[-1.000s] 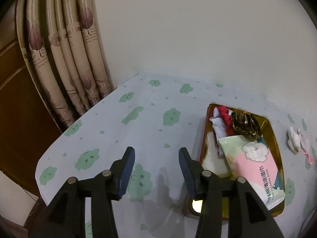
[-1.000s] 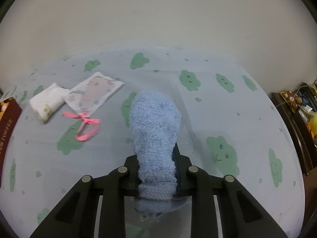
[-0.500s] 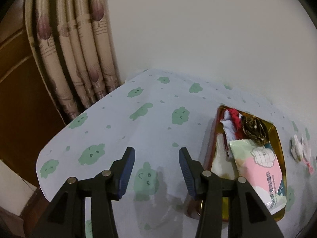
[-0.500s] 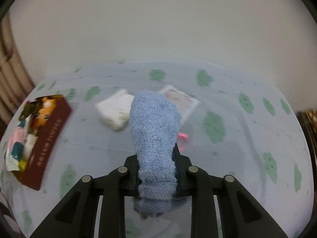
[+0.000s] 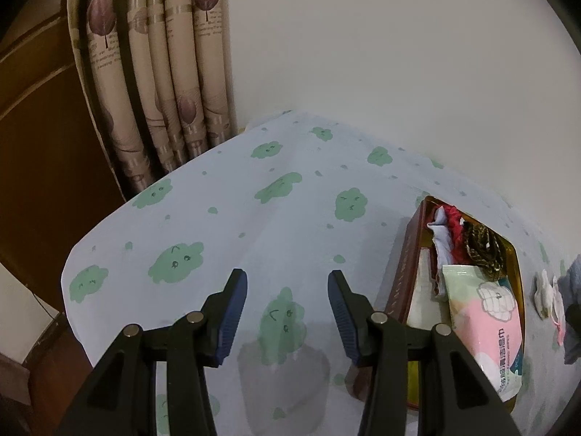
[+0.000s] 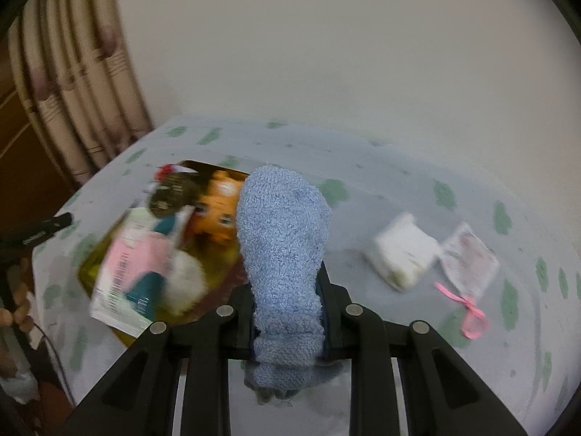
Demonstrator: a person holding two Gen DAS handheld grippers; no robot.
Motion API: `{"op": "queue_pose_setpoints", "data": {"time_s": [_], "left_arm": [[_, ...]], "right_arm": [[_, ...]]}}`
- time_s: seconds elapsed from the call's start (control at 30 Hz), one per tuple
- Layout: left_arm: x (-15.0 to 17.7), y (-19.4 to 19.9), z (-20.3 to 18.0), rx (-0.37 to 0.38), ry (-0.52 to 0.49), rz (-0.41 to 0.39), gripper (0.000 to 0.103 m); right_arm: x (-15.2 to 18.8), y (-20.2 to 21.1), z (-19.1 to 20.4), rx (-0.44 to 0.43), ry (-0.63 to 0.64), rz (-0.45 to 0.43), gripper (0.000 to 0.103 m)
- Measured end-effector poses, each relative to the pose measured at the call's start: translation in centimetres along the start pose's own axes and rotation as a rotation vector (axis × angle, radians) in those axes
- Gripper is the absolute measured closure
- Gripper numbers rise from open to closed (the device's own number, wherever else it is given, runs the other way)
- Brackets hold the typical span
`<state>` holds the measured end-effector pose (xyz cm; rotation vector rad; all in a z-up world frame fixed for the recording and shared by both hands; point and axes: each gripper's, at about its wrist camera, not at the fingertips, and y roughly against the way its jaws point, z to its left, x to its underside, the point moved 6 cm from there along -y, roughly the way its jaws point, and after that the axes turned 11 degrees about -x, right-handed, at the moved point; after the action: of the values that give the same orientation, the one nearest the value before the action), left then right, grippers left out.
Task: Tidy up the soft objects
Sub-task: 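Carry the blue fluffy sock into the gold tin and open the right tool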
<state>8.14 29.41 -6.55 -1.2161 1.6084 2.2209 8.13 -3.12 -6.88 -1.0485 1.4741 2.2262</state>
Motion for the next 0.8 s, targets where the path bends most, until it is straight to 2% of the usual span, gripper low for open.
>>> {"op": "queue_pose_setpoints", "data": {"time_s": [0.27,0.37,0.53,0.8], "left_arm": [[-0.1,-0.2,0.6,-0.005,0.023,0.006,0.056],[-0.1,-0.2,0.6,-0.004,0.025,0.011,0.056],[-0.1,-0.3,0.6,-0.001,0.027,0.015,0.056],[0.0,-0.2,0.3,-0.009,0.013,0.010,0.056]], "right_arm": [[-1.9,-3.6,3.7,-0.043,0.031,0.046,0.081],[-1.7,-5.5,4.0,-0.039,-0.002,0.078,0.081],[-0.8,-8.8,3.9,0.017,-0.050,0.130,0.080],[-0.7,-10.7,4.7,-0.002,-0.051,0.152,0.075]]}}
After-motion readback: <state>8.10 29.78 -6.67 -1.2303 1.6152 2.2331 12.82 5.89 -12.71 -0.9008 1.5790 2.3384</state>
